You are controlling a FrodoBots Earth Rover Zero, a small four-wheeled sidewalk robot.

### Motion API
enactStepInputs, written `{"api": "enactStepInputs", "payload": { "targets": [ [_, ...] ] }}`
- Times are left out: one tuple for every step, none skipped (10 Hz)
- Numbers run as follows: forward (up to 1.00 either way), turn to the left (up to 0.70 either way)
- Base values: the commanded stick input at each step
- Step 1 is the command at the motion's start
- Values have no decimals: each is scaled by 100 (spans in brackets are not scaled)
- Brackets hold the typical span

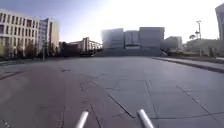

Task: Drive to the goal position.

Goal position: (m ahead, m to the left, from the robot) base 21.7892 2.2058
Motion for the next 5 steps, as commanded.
{"api": "enactStepInputs", "payload": {
  "targets": [
    [100, 0],
    [100, 0],
    [100, 0],
    [100, 0],
    [100, 0]
  ]
}}
